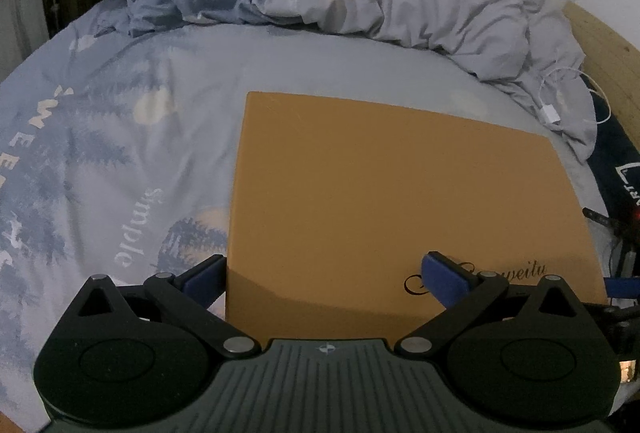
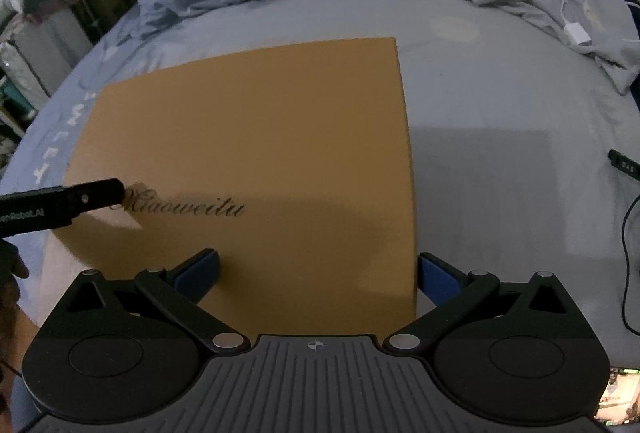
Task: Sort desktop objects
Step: 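Carry the orange lid over the box with both tools, then lower the lid onto the box and open both tools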
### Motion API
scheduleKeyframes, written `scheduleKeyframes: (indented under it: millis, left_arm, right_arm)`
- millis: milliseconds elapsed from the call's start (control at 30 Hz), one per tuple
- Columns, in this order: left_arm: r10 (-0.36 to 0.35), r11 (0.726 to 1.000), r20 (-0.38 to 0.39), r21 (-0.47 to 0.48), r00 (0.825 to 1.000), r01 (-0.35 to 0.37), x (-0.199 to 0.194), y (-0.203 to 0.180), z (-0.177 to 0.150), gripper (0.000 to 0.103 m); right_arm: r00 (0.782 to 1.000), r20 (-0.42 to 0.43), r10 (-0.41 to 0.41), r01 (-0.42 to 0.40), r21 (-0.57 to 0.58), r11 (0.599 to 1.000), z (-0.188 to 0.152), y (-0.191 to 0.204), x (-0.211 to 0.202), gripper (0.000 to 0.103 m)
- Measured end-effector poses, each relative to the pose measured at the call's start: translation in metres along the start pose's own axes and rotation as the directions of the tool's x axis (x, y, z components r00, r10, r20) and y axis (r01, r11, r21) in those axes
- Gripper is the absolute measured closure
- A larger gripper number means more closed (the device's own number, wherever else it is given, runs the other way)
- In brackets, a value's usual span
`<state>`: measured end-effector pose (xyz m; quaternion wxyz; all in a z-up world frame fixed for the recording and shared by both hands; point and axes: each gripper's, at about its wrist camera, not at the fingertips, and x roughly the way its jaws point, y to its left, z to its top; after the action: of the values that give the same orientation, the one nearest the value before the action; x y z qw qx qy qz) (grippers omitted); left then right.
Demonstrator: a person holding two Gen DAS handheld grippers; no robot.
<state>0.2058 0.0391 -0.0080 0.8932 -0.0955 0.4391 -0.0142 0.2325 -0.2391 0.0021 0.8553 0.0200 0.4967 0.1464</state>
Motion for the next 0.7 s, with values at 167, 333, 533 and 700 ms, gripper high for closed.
scheduleKeyframes:
  millis: [167, 333, 533, 700]
  left_arm:
    - [0.002, 1.000, -0.008, -0.002, 1.000, -0.002, 0.008, 0.001, -0.001, 0.000]
    - [0.008, 1.000, -0.009, 0.013, 1.000, -0.008, 0.014, 0.002, -0.004, 0.000]
    - [0.015, 0.999, -0.010, 0.033, 1.000, -0.015, 0.021, 0.002, -0.010, 0.000]
    - [0.014, 1.000, 0.002, 0.023, 1.000, -0.014, 0.027, 0.002, -0.016, 0.000]
  right_arm:
    - [1.000, -0.011, -0.001, 0.001, 0.007, 1.000, 0.002, -0.002, 0.007, 0.000]
    - [1.000, -0.027, 0.007, -0.007, 0.025, 1.000, 0.001, -0.006, 0.016, 0.000]
    - [0.999, -0.047, 0.015, -0.013, 0.033, 0.999, -0.003, -0.009, 0.028, 0.000]
    - [0.999, -0.041, -0.001, 0.002, 0.023, 1.000, -0.008, -0.006, 0.034, 0.000]
